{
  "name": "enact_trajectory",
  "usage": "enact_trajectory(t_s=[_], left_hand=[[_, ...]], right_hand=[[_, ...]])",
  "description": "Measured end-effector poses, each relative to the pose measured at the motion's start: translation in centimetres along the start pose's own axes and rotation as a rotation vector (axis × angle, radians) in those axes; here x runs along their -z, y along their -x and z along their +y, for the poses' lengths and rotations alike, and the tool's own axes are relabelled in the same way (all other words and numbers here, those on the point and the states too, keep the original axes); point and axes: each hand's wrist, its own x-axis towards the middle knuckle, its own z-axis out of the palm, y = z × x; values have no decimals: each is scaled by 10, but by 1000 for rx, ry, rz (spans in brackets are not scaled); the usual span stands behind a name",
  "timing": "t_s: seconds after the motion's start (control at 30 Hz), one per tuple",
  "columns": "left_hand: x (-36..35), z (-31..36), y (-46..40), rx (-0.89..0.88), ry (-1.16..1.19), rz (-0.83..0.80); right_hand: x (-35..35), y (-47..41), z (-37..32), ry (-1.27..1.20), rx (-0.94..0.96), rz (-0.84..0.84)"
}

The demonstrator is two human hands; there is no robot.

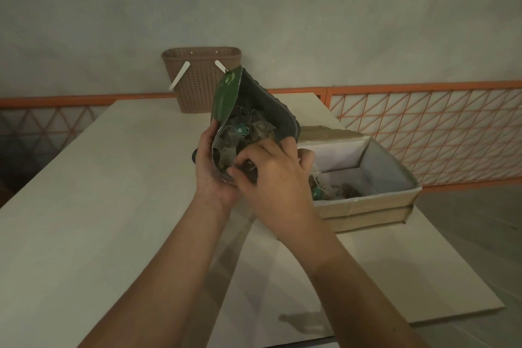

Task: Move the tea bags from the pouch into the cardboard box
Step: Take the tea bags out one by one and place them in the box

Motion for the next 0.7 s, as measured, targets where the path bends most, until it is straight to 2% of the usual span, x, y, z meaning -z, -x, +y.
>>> enact_trajectory(t_s=[0.3, 0.43, 0.53, 0.6, 0.7], left_hand=[[-4, 1, 8, 12, -21, -20], [-6, 4, 5, 12, -32, -56], [-7, 5, 3, 15, -18, -103], [-8, 4, 5, 11, 14, -126], [-8, 1, 5, -8, 15, -116]], right_hand=[[16, -3, 11, -270, -44, 31], [41, -11, 21, -658, -95, 145], [61, -19, 34, -827, -223, 219], [69, -23, 46, -833, -275, 238], [69, -25, 68, -714, -318, 171]])
